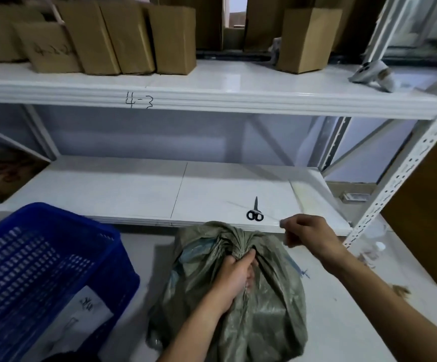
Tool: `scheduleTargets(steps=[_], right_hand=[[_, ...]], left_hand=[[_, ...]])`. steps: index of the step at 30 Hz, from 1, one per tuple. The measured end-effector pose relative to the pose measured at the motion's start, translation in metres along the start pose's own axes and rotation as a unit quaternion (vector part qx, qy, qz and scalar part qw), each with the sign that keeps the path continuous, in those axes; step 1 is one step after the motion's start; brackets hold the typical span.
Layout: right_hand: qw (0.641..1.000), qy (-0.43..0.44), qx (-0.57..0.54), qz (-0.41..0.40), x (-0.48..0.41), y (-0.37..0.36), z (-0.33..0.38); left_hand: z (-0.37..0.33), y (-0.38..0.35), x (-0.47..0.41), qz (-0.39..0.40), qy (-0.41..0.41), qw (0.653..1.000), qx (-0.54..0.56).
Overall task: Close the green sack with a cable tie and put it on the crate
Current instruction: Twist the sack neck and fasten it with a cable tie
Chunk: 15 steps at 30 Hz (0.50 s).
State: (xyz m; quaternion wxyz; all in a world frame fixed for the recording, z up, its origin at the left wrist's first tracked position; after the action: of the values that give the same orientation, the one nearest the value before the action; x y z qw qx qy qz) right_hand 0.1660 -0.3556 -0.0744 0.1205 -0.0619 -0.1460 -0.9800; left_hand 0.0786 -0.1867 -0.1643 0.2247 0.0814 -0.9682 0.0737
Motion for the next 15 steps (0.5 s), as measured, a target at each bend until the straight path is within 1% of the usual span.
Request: scheduleTargets(steps=[4, 6, 11, 15], right_hand=[[0.998, 0.046, -0.011, 0.050, 0.059, -0.025, 0.013], [0.996, 0.057, -0.021, 0.064, 0.078, -0.033, 0.010], [0.996, 0.075, 0.000, 0.056, 0.106, -0.048, -0.007], [0.994, 0.094, 0.023, 0.056, 0.115, -0.054, -0.016]], left_hand=[[-0.015, -0.002, 0.044, 0.033, -0.027, 0.999, 0.023], [-0.016, -0.003, 0.065, 0.029, -0.035, 0.998, 0.032], [-0.009, 0.002, 0.093, 0.028, -0.046, 0.997, 0.047], [-0.007, 0.009, 0.102, 0.070, -0.036, 0.994, 0.079]])
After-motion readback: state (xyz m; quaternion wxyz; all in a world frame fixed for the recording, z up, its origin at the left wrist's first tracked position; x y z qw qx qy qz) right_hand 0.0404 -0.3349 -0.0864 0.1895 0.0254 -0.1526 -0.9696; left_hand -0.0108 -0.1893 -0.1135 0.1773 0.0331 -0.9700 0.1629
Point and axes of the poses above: each hand's wrist, its own x-axis away from the middle knuckle, its own y-axis out of the back of the hand, z = x × y, the point moved 1 cm from there along -x, towards the middle knuckle, and after that the axes turned 1 degree about -y, right-handed, at the moved point
